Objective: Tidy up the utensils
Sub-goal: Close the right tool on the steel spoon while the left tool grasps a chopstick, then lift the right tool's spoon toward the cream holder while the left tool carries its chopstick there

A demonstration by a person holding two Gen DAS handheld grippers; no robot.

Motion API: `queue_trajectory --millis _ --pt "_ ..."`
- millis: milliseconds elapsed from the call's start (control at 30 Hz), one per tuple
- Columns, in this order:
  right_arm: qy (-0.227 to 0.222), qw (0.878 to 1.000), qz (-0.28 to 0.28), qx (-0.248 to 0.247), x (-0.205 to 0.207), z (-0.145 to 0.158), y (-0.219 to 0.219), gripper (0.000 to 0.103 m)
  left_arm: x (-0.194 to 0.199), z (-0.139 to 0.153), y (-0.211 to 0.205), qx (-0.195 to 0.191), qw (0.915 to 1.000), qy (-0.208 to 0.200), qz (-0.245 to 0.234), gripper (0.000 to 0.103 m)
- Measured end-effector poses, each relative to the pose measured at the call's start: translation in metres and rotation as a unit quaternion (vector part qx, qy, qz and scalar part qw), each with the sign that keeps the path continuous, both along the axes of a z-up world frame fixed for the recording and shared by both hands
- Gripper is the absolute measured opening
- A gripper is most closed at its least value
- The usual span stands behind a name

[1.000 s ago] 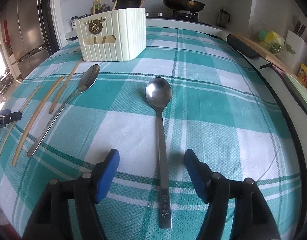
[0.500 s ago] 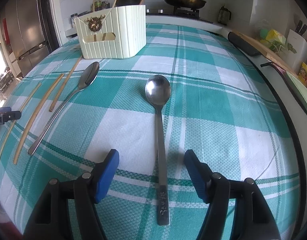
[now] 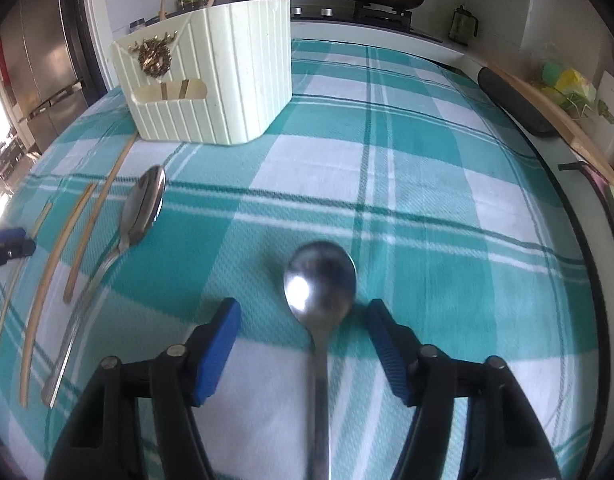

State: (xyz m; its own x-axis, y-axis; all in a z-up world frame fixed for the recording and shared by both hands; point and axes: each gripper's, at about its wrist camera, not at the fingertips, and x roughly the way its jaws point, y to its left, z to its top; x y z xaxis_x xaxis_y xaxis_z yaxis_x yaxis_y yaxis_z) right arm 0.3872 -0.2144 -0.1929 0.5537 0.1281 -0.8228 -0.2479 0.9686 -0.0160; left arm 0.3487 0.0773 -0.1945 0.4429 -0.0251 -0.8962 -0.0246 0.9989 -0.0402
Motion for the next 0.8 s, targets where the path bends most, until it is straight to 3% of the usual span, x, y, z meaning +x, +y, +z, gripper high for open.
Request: queue_trajectory --millis 67,167,233,500,800 --pt "-0.01 1.0 -0.005 -0.001 0.006 0.001 0.001 0.036 -0.001 0.001 -0.005 0.009 0.9999 -0.009 -0.004 0.025" --pt "-0.011 1.0 -0.015 0.014 0.011 0.003 -0.004 0.036 -0.003 0.002 -0.003 0.014 0.9996 -0.026 0.001 0.006" --pt "-0.017 0.999 -0.016 0.028 0.008 0.005 -0.007 0.036 -0.006 0.004 0.004 -0.015 0.9994 -0.031 0.011 0.005" --pt "-0.09 0.992 0.0 0.09 -0.039 0.054 -0.022 0.036 -0.046 0.056 0.008 -0.035 0.9912 -0.126 0.017 0.005" --pt "-0.184 0.976 0.049 0.11 -0.113 0.114 -0.013 0.036 -0.105 0.121 0.016 -0.082 0.9683 -0.235 0.016 0.005"
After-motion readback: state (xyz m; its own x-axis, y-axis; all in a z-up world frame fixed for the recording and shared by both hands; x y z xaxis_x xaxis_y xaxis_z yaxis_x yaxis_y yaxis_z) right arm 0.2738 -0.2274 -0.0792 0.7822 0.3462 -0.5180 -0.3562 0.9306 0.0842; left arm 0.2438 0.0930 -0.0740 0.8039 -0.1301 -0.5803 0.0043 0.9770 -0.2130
